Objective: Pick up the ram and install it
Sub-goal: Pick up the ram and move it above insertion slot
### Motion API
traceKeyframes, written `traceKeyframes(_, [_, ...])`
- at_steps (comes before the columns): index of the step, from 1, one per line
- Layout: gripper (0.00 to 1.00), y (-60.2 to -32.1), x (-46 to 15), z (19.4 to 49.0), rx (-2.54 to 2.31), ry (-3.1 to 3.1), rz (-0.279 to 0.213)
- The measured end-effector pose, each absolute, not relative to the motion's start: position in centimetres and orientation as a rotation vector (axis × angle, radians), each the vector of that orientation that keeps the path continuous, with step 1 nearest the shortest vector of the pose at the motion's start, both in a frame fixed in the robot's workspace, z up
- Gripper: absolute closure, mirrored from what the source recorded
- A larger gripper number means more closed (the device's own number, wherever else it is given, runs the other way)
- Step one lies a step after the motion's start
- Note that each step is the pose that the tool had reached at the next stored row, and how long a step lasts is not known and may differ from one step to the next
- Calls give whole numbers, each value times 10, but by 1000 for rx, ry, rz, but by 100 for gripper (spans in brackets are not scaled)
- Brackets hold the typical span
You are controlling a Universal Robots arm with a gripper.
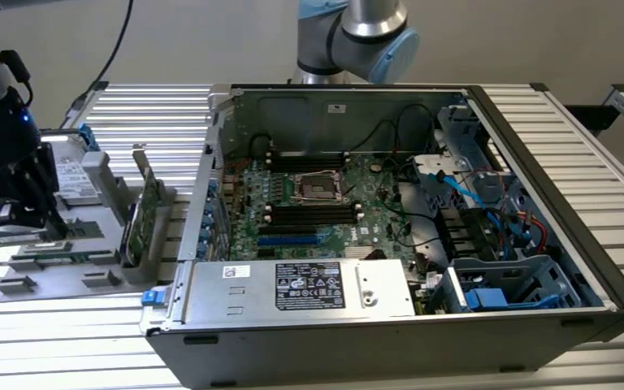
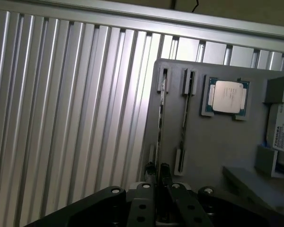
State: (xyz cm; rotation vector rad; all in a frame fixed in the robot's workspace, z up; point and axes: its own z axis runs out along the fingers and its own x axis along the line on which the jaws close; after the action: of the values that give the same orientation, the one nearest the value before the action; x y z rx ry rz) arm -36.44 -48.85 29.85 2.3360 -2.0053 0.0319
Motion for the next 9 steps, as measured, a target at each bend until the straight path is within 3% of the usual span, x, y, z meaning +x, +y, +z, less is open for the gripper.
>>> traceKeyframes(9, [86, -488, -330, 330, 2341, -2009, 23])
